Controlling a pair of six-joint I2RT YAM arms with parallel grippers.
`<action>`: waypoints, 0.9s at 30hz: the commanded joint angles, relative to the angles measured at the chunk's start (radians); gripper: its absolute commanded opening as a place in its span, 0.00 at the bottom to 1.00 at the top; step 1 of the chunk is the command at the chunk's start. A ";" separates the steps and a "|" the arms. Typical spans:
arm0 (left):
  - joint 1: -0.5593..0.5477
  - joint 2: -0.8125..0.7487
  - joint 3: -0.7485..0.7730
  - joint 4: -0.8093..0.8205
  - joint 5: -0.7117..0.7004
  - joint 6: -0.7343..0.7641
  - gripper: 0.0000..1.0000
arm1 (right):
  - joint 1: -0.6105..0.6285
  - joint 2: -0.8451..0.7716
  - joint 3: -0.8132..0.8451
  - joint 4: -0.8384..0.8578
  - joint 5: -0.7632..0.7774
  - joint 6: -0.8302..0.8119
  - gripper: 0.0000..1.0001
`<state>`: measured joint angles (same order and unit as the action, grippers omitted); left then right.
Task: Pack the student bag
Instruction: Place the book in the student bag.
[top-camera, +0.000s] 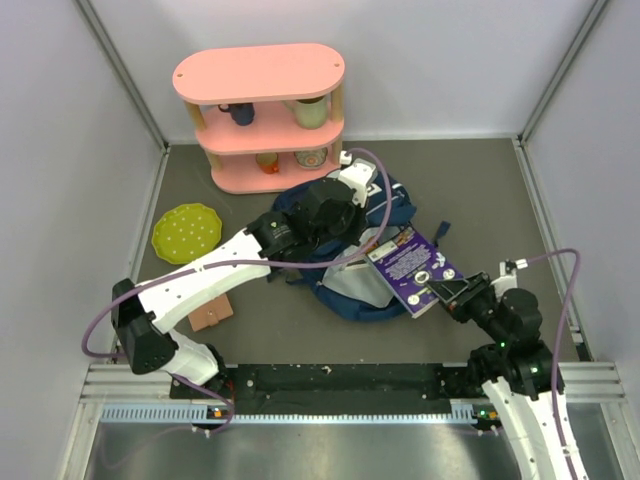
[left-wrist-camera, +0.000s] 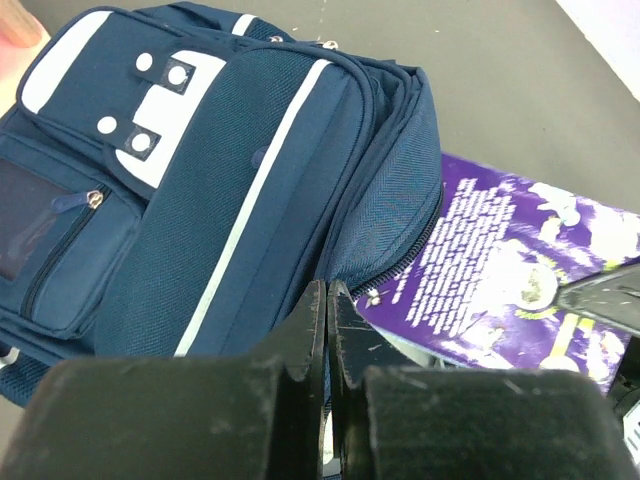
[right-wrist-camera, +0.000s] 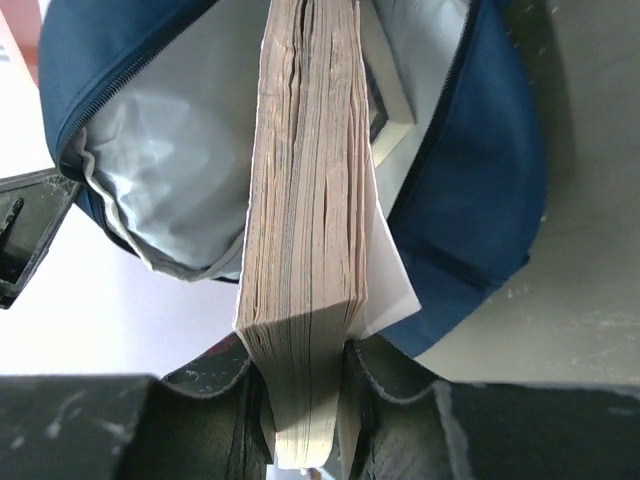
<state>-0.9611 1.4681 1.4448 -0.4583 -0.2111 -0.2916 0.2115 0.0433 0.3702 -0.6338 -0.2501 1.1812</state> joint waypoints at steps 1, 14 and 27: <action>0.010 -0.080 0.008 0.236 0.004 -0.027 0.00 | 0.008 0.047 -0.062 0.353 -0.165 0.112 0.00; -0.011 -0.106 -0.004 0.297 0.081 -0.030 0.00 | 0.023 0.443 -0.157 0.871 -0.120 0.199 0.00; -0.021 -0.111 -0.011 0.314 0.082 -0.047 0.00 | 0.465 1.108 0.070 1.197 0.487 0.216 0.00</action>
<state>-0.9783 1.4399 1.4021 -0.3573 -0.1196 -0.3130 0.5640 1.0363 0.3332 0.3611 -0.0692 1.3571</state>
